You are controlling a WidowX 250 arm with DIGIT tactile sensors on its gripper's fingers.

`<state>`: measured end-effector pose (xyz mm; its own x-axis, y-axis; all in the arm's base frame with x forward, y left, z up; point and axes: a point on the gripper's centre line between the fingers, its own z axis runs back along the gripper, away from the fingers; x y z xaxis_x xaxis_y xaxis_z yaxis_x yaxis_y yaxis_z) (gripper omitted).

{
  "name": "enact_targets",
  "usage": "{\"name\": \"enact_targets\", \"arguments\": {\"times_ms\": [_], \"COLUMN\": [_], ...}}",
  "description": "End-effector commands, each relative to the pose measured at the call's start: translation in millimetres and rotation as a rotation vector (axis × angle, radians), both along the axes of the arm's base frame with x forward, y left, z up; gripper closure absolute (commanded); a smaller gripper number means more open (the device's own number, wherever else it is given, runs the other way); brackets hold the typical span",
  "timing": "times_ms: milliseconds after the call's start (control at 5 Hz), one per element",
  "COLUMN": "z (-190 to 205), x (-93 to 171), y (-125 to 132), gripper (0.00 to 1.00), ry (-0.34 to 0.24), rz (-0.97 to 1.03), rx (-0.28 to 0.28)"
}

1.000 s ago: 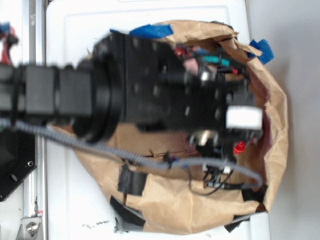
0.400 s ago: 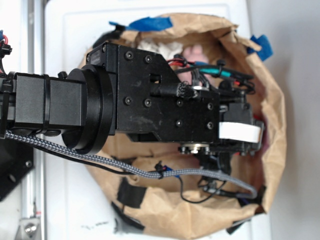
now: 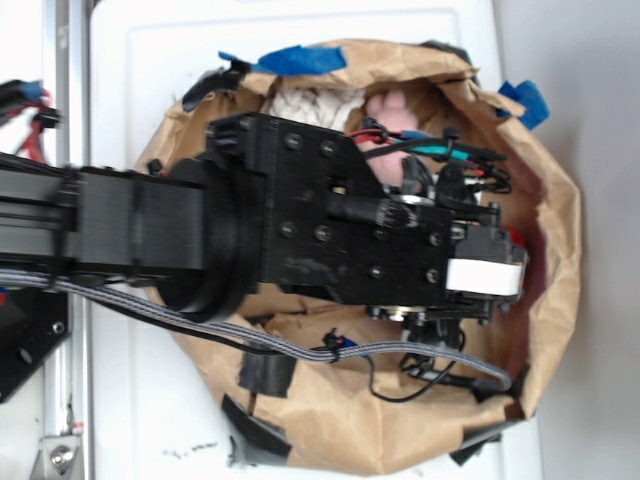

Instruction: Grab the red paper.

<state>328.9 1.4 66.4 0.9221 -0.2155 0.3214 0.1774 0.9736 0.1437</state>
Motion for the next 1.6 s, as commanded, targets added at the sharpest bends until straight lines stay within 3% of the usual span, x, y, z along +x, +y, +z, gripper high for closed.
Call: {"name": "enact_targets", "arguments": {"times_ms": [0,200,600,1000,1200,1400], "z": [2.0,4.5,3.8,10.8,45.8,73.4], "x": [22.3,21.1,20.4,19.7,2.5,-16.5], "y": [-2.2,-1.6,-2.4,-5.1,-10.3,-7.8], "gripper": [0.64,1.0,1.0,1.0,1.0,1.0], "ry": [-0.025,-0.031,-0.022,-0.011,0.06,0.184], "rz": [0.025,0.033,0.034,0.023,0.063,0.114], "rx": [0.026,0.012,0.017,-0.017,-0.144,-0.23]}}
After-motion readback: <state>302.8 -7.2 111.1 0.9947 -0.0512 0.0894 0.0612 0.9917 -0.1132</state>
